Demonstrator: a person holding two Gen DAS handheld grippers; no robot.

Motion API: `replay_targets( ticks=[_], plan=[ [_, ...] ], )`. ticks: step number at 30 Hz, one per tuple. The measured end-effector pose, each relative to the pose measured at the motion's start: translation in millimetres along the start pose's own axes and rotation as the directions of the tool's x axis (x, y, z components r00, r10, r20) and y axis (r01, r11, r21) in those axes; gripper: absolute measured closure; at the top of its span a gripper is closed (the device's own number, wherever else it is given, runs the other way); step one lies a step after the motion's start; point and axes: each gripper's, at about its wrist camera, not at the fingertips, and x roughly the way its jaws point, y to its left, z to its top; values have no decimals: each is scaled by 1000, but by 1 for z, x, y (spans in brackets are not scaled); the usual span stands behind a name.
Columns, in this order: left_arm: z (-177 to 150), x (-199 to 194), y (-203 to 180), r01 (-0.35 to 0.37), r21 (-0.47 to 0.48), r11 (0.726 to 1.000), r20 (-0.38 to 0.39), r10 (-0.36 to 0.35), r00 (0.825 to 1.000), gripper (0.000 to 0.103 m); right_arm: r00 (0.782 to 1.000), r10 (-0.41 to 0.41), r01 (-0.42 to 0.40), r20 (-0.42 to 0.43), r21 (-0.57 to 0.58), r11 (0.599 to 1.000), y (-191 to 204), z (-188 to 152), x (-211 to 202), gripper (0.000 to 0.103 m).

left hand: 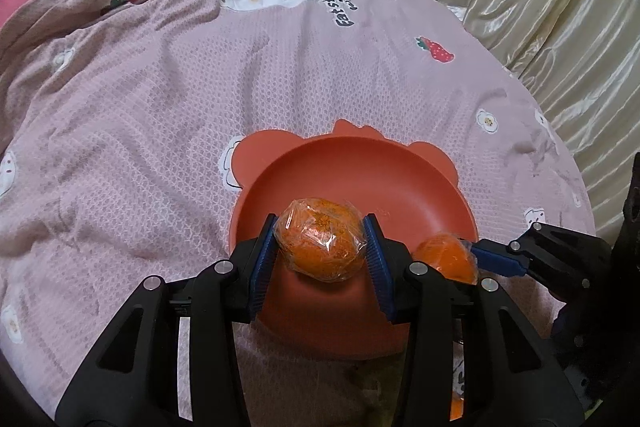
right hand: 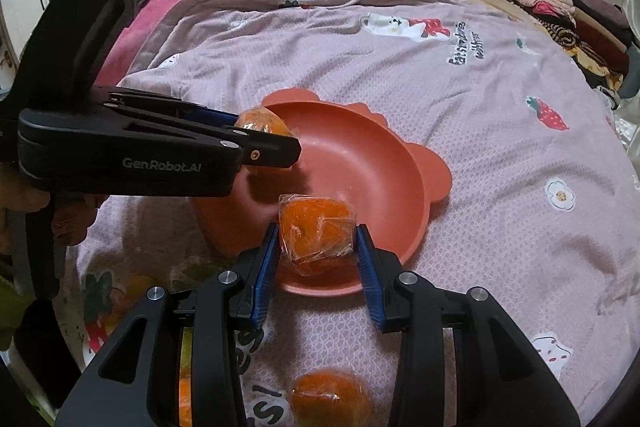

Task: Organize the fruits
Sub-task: 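Carry the right tool's orange over the orange plate while the left tool carries its orange there, then open the right tool to drop its orange in the plate while the left tool releases its orange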

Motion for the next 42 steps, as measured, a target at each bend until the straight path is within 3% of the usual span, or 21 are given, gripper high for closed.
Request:
replay_targets(
  ticks=[17, 22, 32, 42],
  plan=[
    [-2, 7, 1, 6, -7, 1000, -7, -6, 1000, 68, 1000, 1, -1, 19, -10, 1000, 2, -4, -8, 65],
    [-3, 6, 2, 8, -11, 1000, -5, -8, 1000, 68, 999, 2, -2, 49, 2, 1000, 1, -8, -23, 60],
    [-5, -13, 0, 5, -8, 1000, 39, -4, 999, 63, 996, 1, -3, 86, 28, 1000, 1, -13, -40, 53],
    [-13, -42, -7, 4, 9, 1000, 105, -5, 994, 51, 992, -21, 11, 125, 75, 997, -9, -20, -58, 43]
  ],
)
